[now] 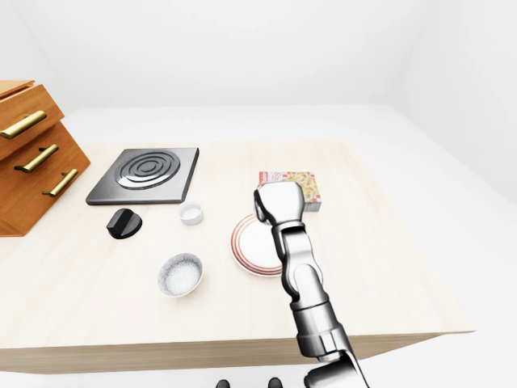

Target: Pick the akita bowl next to the plate and place it on the plate.

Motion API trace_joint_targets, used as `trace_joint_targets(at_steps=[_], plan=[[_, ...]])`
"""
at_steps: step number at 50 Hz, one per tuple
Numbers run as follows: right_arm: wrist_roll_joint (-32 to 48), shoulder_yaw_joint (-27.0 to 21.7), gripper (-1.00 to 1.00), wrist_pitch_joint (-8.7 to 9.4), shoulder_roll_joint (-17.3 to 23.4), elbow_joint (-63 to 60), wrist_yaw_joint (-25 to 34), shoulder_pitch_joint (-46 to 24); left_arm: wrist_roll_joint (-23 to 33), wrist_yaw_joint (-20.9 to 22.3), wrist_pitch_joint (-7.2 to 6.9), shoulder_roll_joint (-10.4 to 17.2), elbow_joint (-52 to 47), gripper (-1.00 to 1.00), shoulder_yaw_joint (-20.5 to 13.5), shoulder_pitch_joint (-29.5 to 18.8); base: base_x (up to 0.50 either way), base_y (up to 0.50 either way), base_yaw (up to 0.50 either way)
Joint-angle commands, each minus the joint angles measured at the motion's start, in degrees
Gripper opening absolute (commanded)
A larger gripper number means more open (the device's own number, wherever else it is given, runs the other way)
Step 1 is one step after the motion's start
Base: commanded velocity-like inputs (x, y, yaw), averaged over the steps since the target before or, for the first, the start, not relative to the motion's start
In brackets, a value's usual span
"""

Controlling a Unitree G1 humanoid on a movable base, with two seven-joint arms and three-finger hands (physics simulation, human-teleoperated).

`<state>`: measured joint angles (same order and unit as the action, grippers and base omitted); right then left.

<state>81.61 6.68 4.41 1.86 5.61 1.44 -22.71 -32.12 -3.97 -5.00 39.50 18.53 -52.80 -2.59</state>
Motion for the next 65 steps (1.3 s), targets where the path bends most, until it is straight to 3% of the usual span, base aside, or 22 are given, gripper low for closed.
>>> trace_joint_targets(at_steps=[1,65], plan=[[0.8,0.8,-1.0,-0.42,-0.9,1.0,-1.0,-0.6,0.1,0.0,0.0,0.1,0.5,1.0,0.2,-0.3,0.0,0.0,0.0],[-1.6,2.9,-1.0,-0.38,-2.6,9.9,-8.7,1.6,-0.1,-0.2,0.0,0.2,0.3,1.0,0.2,-0.1,0.0,0.0,0.0]])
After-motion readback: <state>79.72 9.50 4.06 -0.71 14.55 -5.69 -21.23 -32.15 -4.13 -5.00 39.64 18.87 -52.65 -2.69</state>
